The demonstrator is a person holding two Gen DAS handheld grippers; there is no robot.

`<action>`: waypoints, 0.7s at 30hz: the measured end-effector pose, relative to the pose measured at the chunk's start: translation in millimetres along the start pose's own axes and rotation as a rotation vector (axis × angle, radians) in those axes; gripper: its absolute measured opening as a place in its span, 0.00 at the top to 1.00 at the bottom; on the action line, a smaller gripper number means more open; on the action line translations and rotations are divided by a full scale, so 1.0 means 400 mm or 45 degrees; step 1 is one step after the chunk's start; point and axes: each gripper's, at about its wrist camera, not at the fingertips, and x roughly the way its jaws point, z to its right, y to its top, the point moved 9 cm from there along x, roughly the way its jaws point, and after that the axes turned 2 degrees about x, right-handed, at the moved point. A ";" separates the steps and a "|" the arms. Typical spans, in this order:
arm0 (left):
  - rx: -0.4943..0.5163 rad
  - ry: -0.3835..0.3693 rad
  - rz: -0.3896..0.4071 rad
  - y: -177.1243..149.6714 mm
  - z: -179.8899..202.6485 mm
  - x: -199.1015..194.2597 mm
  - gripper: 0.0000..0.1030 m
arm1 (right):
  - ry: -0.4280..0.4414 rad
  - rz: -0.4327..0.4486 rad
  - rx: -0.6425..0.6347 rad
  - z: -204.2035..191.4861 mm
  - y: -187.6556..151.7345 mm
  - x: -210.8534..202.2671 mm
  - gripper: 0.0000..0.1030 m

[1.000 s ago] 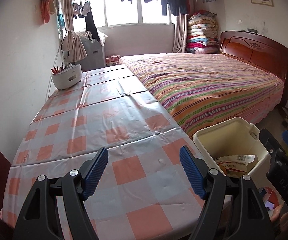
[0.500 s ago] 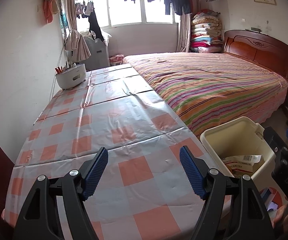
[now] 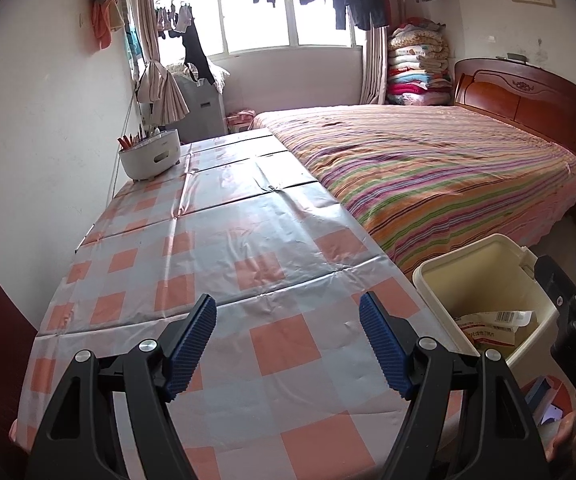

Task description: Collect trash

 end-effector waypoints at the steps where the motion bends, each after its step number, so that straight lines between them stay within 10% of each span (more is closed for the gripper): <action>1: 0.002 0.006 -0.001 0.000 -0.001 0.000 0.30 | 0.002 -0.001 0.002 0.000 0.000 0.001 0.16; 21: 0.049 0.008 -0.044 -0.010 0.013 0.009 0.30 | 0.012 -0.002 0.001 -0.002 0.000 0.005 0.16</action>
